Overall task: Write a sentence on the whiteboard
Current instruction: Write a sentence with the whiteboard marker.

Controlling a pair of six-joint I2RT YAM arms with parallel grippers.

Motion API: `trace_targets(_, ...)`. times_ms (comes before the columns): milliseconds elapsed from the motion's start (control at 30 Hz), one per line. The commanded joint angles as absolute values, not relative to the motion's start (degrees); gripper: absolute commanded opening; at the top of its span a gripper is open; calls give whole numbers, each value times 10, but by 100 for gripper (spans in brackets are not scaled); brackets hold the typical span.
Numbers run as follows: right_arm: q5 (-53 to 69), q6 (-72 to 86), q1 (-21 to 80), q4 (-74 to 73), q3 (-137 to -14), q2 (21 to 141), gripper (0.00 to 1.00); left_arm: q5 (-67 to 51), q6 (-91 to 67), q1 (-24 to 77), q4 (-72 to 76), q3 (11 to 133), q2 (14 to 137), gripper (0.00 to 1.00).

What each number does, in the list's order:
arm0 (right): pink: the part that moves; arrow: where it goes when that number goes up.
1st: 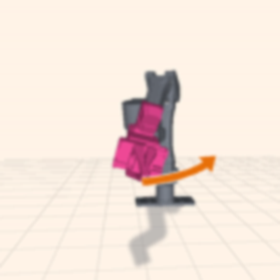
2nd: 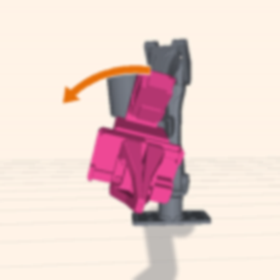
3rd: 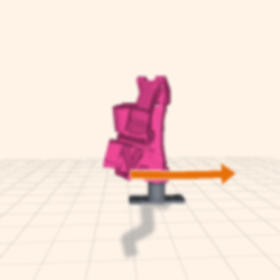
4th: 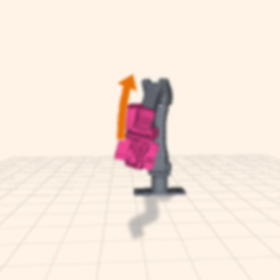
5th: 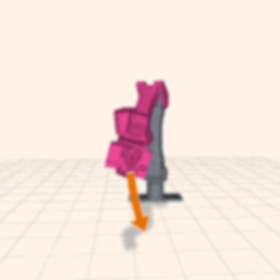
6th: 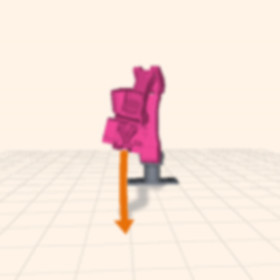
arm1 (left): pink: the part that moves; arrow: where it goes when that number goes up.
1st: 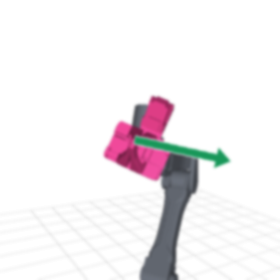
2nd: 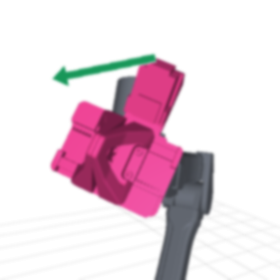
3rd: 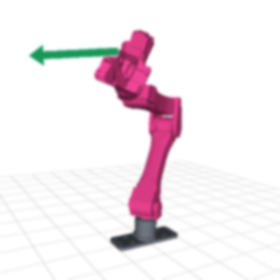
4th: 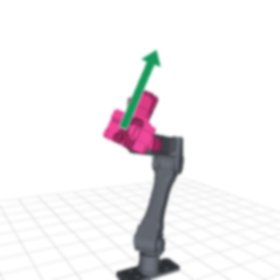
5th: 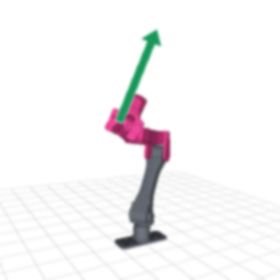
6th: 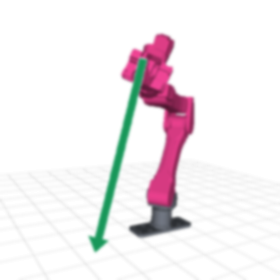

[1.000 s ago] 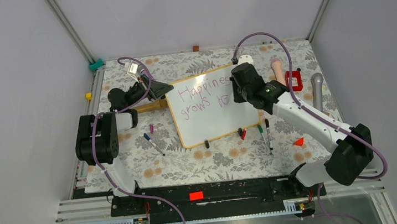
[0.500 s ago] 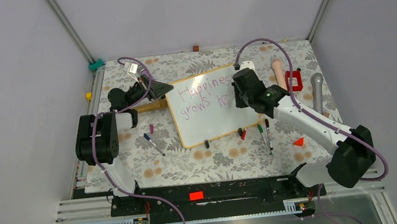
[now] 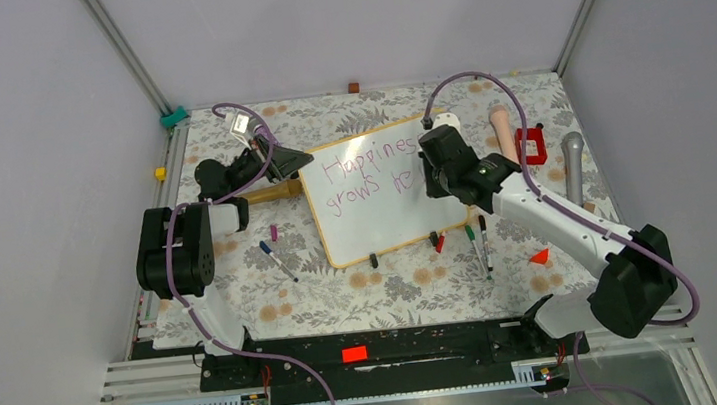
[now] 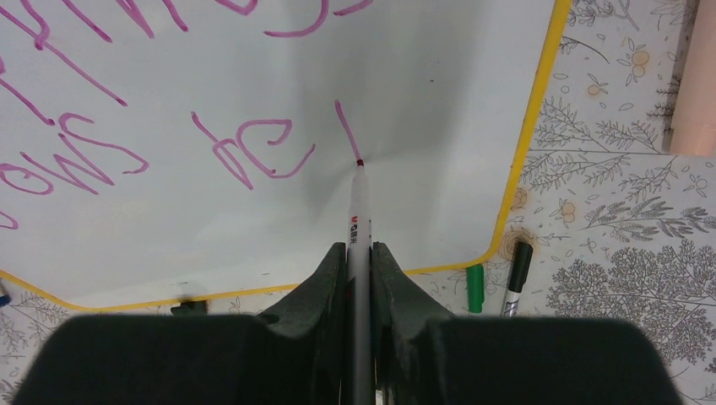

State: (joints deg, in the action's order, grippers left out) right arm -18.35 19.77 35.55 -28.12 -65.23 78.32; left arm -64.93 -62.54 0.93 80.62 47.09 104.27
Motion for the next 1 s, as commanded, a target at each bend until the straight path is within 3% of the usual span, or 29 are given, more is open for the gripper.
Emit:
trace_targets(0,-193,185,349,-263,-703,808,0,-680,-613,17,842,471,1020,0)
trace_targets(700,-207,175,319,-263,-733,817,0,-680,-614,16,842,473,1022,0)
trace_targets(967,-152,173,319,-263,-715,759,0,-679,-614,16,842,473,1020,0)
